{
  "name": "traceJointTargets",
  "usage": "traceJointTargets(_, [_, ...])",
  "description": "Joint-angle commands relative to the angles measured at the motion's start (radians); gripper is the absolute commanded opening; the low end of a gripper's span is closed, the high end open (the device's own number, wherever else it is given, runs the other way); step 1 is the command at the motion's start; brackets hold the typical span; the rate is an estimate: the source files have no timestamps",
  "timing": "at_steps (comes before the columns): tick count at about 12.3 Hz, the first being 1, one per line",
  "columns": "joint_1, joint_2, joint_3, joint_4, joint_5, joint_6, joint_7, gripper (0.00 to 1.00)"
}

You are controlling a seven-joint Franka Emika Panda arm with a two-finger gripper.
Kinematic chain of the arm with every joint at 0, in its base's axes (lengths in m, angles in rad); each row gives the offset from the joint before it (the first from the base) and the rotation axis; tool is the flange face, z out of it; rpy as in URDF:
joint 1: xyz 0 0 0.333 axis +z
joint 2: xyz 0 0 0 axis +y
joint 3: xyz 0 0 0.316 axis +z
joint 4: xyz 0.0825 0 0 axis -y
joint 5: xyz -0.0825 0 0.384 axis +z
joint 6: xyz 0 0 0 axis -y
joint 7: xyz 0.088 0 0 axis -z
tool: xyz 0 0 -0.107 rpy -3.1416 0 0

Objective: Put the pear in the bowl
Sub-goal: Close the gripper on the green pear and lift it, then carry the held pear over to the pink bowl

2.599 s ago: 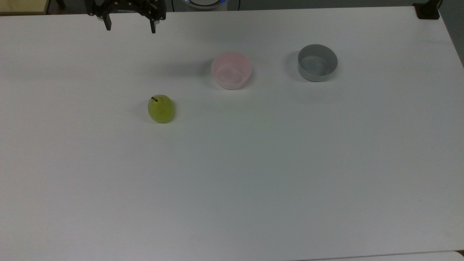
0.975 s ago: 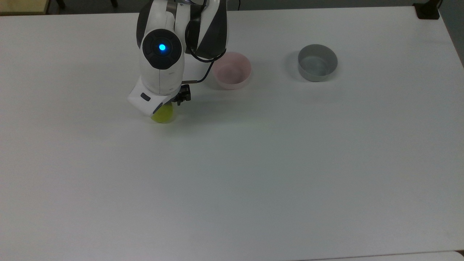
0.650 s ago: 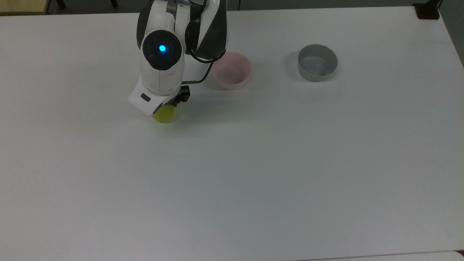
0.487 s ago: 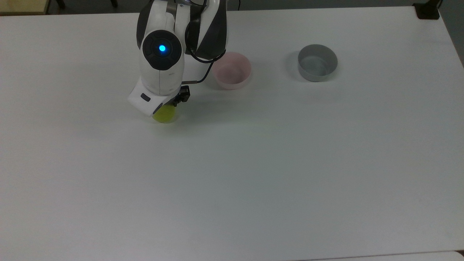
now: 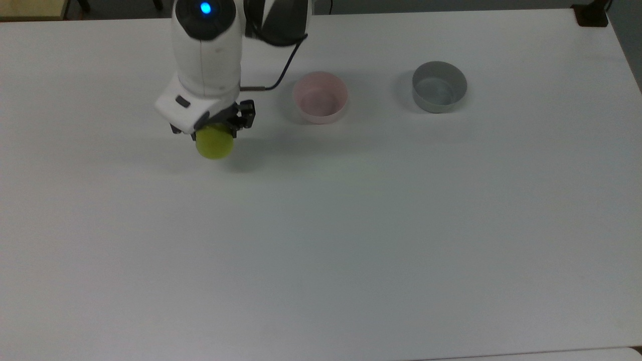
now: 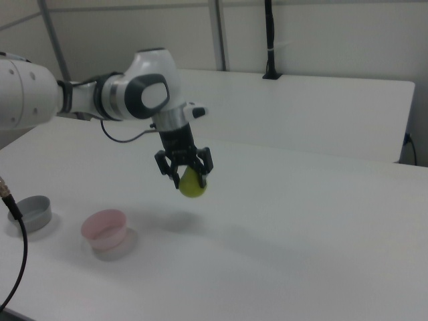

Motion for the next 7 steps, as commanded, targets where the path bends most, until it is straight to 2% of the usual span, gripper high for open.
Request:
traceJointTargets(1, [0.009, -0.081, -0.011, 0.043, 0.006, -0.106, -0.008, 0.27])
traceJointTargets(4, [0.028, -0.131, -0.010, 0.040, 0.008, -0.171, -0.005, 0.27])
traceJointTargets(7, [0.125, -0.216, -0.009, -0.014, 0.011, -0.221, 0.038, 0.28])
